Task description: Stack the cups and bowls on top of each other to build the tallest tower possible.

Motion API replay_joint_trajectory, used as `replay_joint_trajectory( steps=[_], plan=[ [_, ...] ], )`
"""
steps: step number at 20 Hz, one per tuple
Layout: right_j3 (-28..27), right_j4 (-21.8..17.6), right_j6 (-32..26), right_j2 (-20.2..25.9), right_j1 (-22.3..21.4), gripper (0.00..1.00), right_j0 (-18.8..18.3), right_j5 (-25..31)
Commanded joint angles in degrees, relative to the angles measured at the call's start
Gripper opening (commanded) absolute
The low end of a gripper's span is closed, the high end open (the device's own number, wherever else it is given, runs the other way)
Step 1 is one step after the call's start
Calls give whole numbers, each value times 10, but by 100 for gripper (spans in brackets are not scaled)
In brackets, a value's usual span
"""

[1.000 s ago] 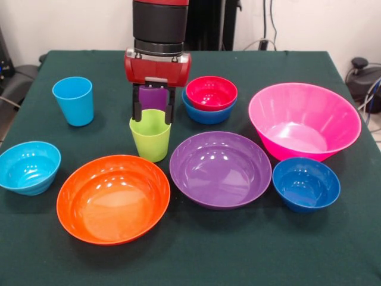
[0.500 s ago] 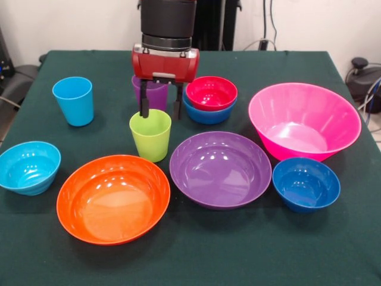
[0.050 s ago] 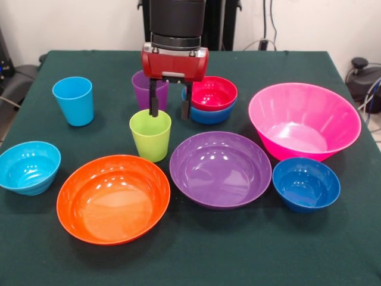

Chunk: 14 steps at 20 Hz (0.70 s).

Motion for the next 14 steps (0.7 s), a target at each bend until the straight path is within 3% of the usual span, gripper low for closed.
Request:
replay_joint_trajectory(
  steps=[1,14],
  plan=[
    [2,1,23,1,37,100,7,-18],
    [-34,-15,27,-16,84,100,10,-53]
  ],
)
